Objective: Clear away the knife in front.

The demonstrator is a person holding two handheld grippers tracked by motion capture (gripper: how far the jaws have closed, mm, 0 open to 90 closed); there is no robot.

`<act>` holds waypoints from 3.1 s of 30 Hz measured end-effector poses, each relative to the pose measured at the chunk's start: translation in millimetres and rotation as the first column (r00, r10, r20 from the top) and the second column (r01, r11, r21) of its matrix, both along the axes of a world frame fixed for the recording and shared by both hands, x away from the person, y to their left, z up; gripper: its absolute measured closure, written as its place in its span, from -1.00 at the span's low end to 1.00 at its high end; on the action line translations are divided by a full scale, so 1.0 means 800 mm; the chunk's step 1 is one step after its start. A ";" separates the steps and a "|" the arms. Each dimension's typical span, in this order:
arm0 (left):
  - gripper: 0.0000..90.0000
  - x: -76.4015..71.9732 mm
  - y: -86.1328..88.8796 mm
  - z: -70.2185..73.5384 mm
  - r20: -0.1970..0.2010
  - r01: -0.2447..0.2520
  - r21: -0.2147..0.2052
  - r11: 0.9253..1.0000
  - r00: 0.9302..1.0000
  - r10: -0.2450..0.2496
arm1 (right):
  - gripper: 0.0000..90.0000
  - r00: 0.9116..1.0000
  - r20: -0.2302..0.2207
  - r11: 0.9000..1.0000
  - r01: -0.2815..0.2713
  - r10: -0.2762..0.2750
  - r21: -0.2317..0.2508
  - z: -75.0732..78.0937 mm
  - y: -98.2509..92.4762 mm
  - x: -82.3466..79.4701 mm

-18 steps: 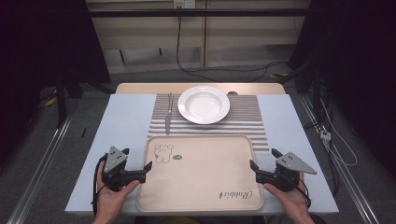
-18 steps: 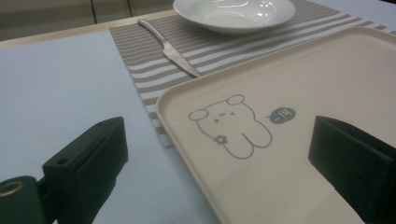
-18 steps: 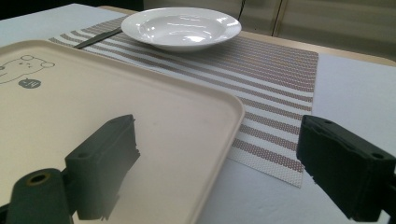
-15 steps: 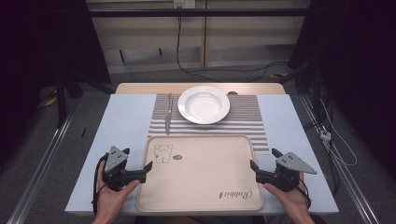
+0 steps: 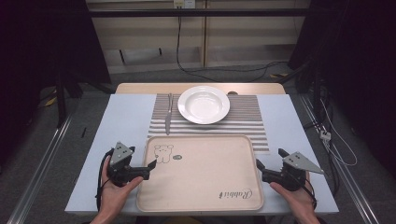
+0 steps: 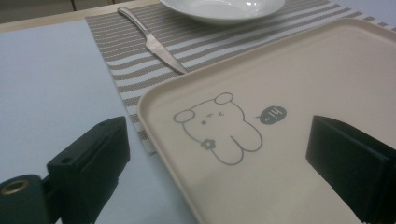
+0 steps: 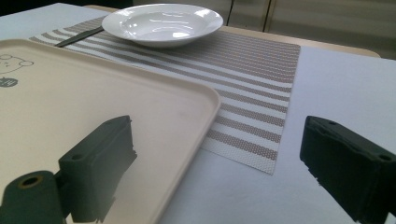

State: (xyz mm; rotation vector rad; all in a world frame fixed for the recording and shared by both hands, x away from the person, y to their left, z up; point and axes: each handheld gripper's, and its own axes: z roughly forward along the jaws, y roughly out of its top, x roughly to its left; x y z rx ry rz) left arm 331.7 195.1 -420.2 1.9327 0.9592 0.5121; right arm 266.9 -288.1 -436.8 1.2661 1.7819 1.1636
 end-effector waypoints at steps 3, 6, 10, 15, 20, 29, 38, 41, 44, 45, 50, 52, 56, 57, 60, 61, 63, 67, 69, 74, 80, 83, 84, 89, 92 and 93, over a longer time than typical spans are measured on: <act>-0.86 0.004 -0.003 0.002 -0.007 -0.005 0.008 1.000 1.000 0.005 | -0.78 1.000 -0.001 1.000 -0.011 0.011 -0.001 0.000 0.004 0.002; -0.85 0.011 -0.005 0.006 0.001 -0.025 0.000 1.000 1.000 0.025 | -0.78 1.000 -0.008 1.000 -0.023 0.023 -0.003 0.000 0.008 0.004; -0.85 0.020 -0.003 0.009 -0.010 -0.033 0.001 0.999 0.999 0.033 | -0.80 0.999 -0.014 0.999 -0.034 0.034 0.002 -0.002 0.011 0.008; -0.85 0.034 -0.007 0.010 -0.019 -0.056 0.024 0.998 0.998 0.056 | -0.80 0.999 -0.018 0.999 -0.043 0.043 0.002 -0.003 0.012 0.011; -0.86 0.052 -0.017 0.011 -0.014 -0.060 0.060 0.996 0.998 0.061 | -0.80 0.998 -0.019 0.998 -0.056 0.056 0.001 -0.002 0.015 0.012; -0.80 0.083 -0.032 0.018 -0.029 -0.059 0.098 0.993 0.998 0.063 | -0.80 0.997 -0.019 0.998 -0.070 0.070 -0.002 -0.001 0.019 0.010; -0.65 0.126 -0.043 0.029 -0.069 -0.063 0.052 0.997 0.995 0.067 | -0.81 0.997 -0.023 0.997 -0.074 0.074 0.002 -0.001 0.020 0.012; -0.72 0.144 -0.050 0.028 -0.087 -0.076 0.042 0.996 0.993 0.079 | -0.82 0.997 -0.022 0.997 -0.076 0.076 0.006 -0.001 0.019 0.012; -0.74 0.161 -0.058 0.028 -0.095 -0.079 0.067 0.995 0.992 0.085 | -0.82 0.997 -0.023 0.997 -0.079 0.080 0.006 -0.002 0.018 0.011; -0.74 0.167 -0.061 0.028 -0.094 -0.086 0.068 0.994 0.991 0.092 | -0.82 0.996 -0.026 0.997 -0.080 0.080 0.005 -0.002 0.019 0.011; -0.71 0.198 -0.071 0.028 -0.104 -0.097 0.069 0.993 0.989 0.104 | -0.82 0.996 -0.033 0.997 -0.083 0.083 0.006 -0.004 0.018 0.014; -0.71 0.209 -0.073 0.028 -0.099 -0.120 0.055 0.991 0.987 0.125 | -0.82 0.995 -0.041 0.996 -0.085 0.086 0.013 -0.005 0.017 0.016; -0.69 0.233 -0.079 0.027 -0.105 -0.117 0.087 0.989 0.987 0.126 | -0.83 0.994 -0.066 0.996 -0.090 0.092 0.026 -0.007 0.017 0.016; -0.66 0.238 -0.080 0.027 -0.103 -0.119 0.091 0.989 0.986 0.129 | -0.82 0.993 -0.066 0.995 -0.098 0.099 0.028 -0.007 0.018 0.016; -0.64 0.250 -0.087 0.022 -0.113 -0.126 0.118 0.985 0.984 0.139 | -0.82 0.993 -0.057 0.994 -0.105 0.106 0.020 -0.006 0.019 0.014; -0.61 0.253 -0.091 0.021 -0.109 -0.138 0.148 0.979 0.982 0.154 | -0.82 0.993 -0.054 0.994 -0.106 0.106 0.017 -0.006 0.019 0.014; -0.51 0.262 -0.097 0.016 -0.096 -0.140 0.182 0.973 0.983 0.159 | -0.82 0.993 -0.050 0.995 -0.102 0.102 0.015 -0.006 0.018 0.014; -0.50 0.283 -0.103 0.003 -0.142 -0.145 0.186 0.972 0.975 0.173 | -0.83 0.993 -0.060 0.995 -0.098 0.098 0.010 -0.006 0.019 0.014; -0.46 0.292 -0.105 -0.005 -0.156 -0.154 0.183 0.971 0.971 0.183 | -0.82 0.993 -0.055 0.995 -0.103 0.103 0.001 -0.005 0.021 0.013; -0.34 0.311 -0.105 -0.016 -0.166 -0.176 0.208 0.962 0.963 0.212 | -0.82 0.993 -0.055 0.994 -0.108 0.108 0.005 -0.006 0.020 0.013; -0.18 0.331 -0.099 -0.020 -0.227 -0.215 0.157 0.964 0.942 0.247 | -0.82 0.992 -0.056 0.993 -0.115 0.116 0.010 -0.006 0.020 0.013; -0.07 0.337 -0.106 -0.019 -0.230 -0.204 0.173 0.963 0.943 0.241 | -0.82 0.992 -0.058 0.994 -0.113 0.113 0.009 -0.006 0.020 0.013; -0.03 0.339 -0.108 -0.019 -0.235 -0.195 0.179 0.964 0.943 0.235 | -0.82 0.992 -0.059 0.994 -0.112 0.112 0.010 -0.006 0.020 0.013; 0.11 0.342 -0.122 -0.029 -0.232 -0.174 0.208 0.963 0.947 0.221 | -0.82 0.992 -0.057 0.994 -0.112 0.113 0.009 -0.006 0.020 0.013; 0.24 0.345 -0.127 -0.031 -0.242 -0.168 0.223 0.960 0.944 0.222 | -0.82 0.992 -0.057 0.994 -0.112 0.113 0.009 -0.006 0.020 0.013; 0.30 0.346 -0.127 -0.031 -0.243 -0.172 0.219 0.960 0.944 0.225 | -0.82 0.992 -0.057 0.994 -0.112 0.112 0.009 -0.006 0.020 0.013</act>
